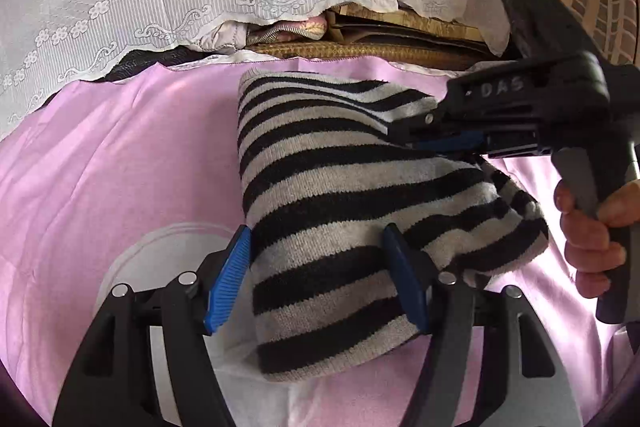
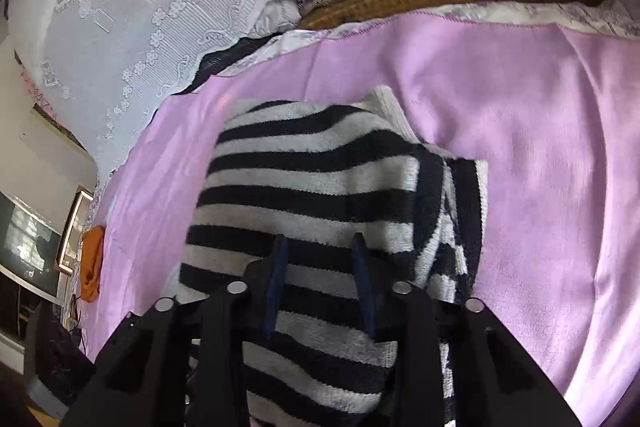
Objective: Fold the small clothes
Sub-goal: 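Lower the folded sweater onto the sheet and open both tools, then withdraw both open tools from the folded striped sweater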
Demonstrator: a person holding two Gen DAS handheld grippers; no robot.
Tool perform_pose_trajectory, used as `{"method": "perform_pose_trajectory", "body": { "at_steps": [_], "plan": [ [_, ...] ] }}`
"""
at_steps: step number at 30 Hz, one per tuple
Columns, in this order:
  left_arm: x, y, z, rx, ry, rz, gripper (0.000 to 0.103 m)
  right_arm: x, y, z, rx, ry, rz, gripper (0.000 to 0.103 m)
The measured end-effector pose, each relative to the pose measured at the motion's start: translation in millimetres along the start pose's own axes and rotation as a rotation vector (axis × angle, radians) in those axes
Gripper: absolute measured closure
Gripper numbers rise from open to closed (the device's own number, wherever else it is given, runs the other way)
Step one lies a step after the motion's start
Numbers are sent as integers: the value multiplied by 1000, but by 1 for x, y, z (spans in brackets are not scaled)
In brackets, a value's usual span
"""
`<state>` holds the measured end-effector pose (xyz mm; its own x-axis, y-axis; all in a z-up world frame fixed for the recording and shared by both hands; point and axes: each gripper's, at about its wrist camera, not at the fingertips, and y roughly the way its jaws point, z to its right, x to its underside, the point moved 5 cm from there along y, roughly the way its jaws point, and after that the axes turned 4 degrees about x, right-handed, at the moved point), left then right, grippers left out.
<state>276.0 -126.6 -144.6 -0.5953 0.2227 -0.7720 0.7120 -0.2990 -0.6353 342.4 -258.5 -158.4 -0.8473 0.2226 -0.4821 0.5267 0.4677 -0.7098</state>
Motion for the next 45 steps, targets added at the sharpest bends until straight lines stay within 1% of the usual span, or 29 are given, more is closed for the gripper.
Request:
{"method": "perform_pose_trajectory", "body": {
  "at_steps": [2,4,5,6,7,8,9,10,11,14,15,17,20,21,23,25,28,29,30,31,33,34,35,37,39,41,42,43,45],
  "plan": [
    [4,3,7,-30,35,0,38,2,0,15,3,38,5,103],
    [4,3,8,-33,37,0,38,1,2,26,-60,119,-12,103],
    [4,3,7,-25,27,0,38,1,2,26,-68,137,-18,103],
    [3,2,4,-13,15,-1,38,1,0,23,-58,132,-16,103],
    [3,-1,1,8,-5,-3,38,1,-3,17,-45,117,-11,100],
    [2,-4,-4,35,-34,-6,38,0,-7,9,-29,96,-4,94],
    [0,-9,-10,69,-71,-3,38,-1,-13,-1,-23,65,12,79],
    [-2,-14,-16,96,-106,5,38,-3,-20,-13,-24,31,29,68],
    [-5,-20,-22,94,-127,21,38,-5,-26,-27,-25,-9,50,57],
    [-17,-33,-43,27,-145,73,39,-15,-33,-59,-23,-88,78,57],
    [-20,-32,-50,16,-154,67,38,-17,-29,-66,-24,-95,77,57],
    [-20,-19,-63,3,-180,14,37,-21,-15,-73,17,-109,70,57],
    [-15,-4,-74,26,-214,-10,30,-22,18,-71,92,-106,32,56],
    [-14,0,-73,26,-203,-20,30,-21,29,-66,119,-100,15,51],
    [-12,8,-71,27,-182,-35,29,-19,40,-55,87,-53,6,49],
    [-8,12,-70,45,-198,-45,29,-17,40,-52,72,-38,19,49],
    [-6,9,-69,43,-190,-38,29,-14,29,-53,79,-22,33,50],
    [-6,5,-71,48,-205,-34,29,-12,20,-54,76,0,52,50],
    [-6,-1,-73,61,-223,-26,32,-9,7,-55,74,15,80,49],
    [-5,-9,-74,81,-238,-15,32,-5,-7,-57,75,9,115,49],
    [-6,-25,-72,98,-240,11,32,8,-32,-61,123,-36,188,46],
    [-7,-33,-69,98,-231,28,32,17,-43,-61,168,-58,221,43],
    [-7,-40,-65,98,-217,40,32,26,-51,-59,208,-70,244,37],
    [-2,-45,-53,107,-184,28,32,45,-63,-48,276,-65,279,33],
    [9,-36,-42,83,-143,-19,31,60,-60,-31,329,-38,264,31],
    [23,-18,-30,47,-98,-90,29,73,-46,-14,365,-22,230,30],
    [30,-11,-27,33,-81,-105,28,78,-39,-9,377,-27,218,29],
    [32,-9,-24,10,-61,-101,25,81,-35,-7,394,-43,225,29],
    [31,-16,-23,-8,-49,-91,25,84,-41,-12,411,-58,251,28]
  ]
}}
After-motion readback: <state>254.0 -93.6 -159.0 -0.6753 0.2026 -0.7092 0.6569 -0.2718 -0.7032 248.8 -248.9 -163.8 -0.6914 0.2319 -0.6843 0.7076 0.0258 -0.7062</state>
